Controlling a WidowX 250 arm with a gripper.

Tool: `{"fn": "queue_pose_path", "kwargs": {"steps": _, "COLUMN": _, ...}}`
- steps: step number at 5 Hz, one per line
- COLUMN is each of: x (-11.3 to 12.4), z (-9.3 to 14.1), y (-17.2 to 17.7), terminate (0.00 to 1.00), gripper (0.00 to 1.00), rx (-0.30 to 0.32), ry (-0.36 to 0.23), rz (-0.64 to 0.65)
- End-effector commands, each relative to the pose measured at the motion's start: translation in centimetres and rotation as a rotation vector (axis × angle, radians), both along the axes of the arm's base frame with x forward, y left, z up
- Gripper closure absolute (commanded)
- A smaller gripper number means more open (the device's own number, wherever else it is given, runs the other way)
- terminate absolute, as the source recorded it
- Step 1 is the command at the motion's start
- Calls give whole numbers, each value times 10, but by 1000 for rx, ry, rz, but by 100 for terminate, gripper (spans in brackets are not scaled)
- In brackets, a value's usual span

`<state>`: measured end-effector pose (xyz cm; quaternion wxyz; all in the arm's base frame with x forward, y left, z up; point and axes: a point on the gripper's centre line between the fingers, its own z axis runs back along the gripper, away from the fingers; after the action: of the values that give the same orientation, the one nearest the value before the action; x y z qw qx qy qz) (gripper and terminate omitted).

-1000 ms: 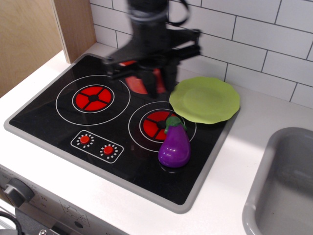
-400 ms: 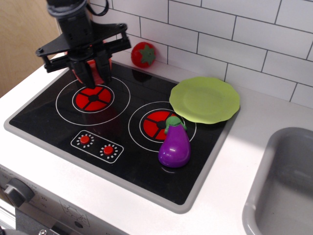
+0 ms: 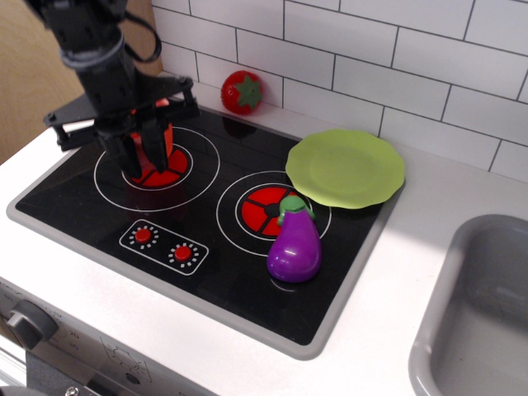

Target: Take cup off plate

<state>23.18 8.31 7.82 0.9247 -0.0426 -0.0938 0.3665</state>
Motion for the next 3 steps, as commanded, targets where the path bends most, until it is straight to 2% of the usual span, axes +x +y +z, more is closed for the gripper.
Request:
{"fn": "queue_pose_path", "kwargs": {"steps": 1, "x": 10, "z": -5, "y": 11, "terminate": 0, "gripper": 100, "rx": 40, "ry": -22, "rz": 9}}
{"fn": "queue_pose_path", "kwargs": {"steps": 2, "x": 10, "z": 1, "y": 10, "terminate": 0, "gripper": 0, "rx": 43, "ry": -14, "rz": 5}}
{"fn": "queue_pose_path", "kwargs": {"steps": 3, "x": 9, "z": 12, "y": 10, "terminate": 0, "gripper": 0, "rx": 40, "ry": -7, "rz": 16}}
